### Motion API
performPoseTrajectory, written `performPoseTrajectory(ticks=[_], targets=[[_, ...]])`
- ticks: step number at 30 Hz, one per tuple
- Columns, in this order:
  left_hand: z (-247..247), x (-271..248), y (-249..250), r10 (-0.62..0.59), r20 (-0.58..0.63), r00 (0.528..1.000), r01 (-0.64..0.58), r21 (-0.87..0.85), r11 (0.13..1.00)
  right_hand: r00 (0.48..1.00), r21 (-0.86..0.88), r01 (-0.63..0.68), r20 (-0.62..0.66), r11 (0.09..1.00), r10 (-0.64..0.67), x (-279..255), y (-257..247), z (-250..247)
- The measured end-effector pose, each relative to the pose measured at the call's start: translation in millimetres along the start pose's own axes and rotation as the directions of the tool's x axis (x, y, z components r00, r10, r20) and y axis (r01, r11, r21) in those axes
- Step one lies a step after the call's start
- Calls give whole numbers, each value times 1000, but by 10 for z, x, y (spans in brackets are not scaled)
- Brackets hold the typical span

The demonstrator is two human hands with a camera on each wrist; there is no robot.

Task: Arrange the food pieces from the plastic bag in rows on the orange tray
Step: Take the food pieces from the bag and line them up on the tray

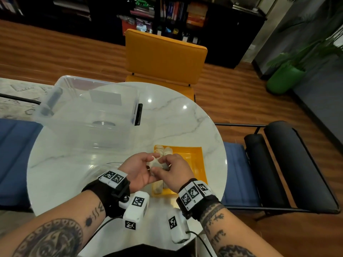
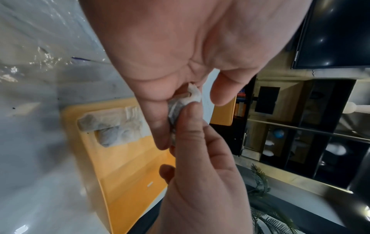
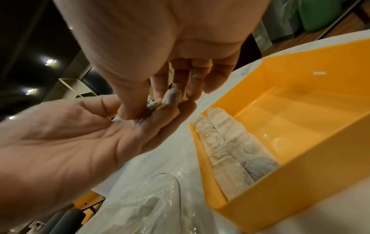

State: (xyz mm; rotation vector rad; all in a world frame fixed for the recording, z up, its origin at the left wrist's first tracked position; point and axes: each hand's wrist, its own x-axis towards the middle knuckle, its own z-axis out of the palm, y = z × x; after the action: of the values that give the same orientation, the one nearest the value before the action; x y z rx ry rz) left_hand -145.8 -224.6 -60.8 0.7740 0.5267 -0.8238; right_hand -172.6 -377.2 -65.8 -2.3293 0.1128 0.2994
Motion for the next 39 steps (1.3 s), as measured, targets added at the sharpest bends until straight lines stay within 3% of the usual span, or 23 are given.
performPoseTrajectory(ticks=[4,9,13,16,23,29,33,39], targets=[[53,-45,-51,34,66,997,-36,36,999,998,2,-1,-58,1000,1,-10,1,-30],[39,-56,-120,92,70,993,-100,126,987,996,352,-3,-83,936,35,-46,25,-42],[77,-65,-151,140,-1,990,-136,226,965,992,489,-27,-93,872,83,-55,25,-55],[103,-67,-174,240,-14,971,-221,344,913,993,542,-37,-71,840,89,-69,39,-73],[97,37,-181,481,-37,876,-357,621,698,999,482,-31,-16,876,44,-92,135,-166],[95,71,-181,543,38,839,-367,777,511,999,364,-6,-37,931,21,-42,146,-277],[14,100,-175,560,-5,829,-318,818,478,994,308,-88,-28,947,101,25,292,-275],[-279,195,-207,549,-178,816,-106,888,447,974,99,-219,78,971,212,48,645,-102]])
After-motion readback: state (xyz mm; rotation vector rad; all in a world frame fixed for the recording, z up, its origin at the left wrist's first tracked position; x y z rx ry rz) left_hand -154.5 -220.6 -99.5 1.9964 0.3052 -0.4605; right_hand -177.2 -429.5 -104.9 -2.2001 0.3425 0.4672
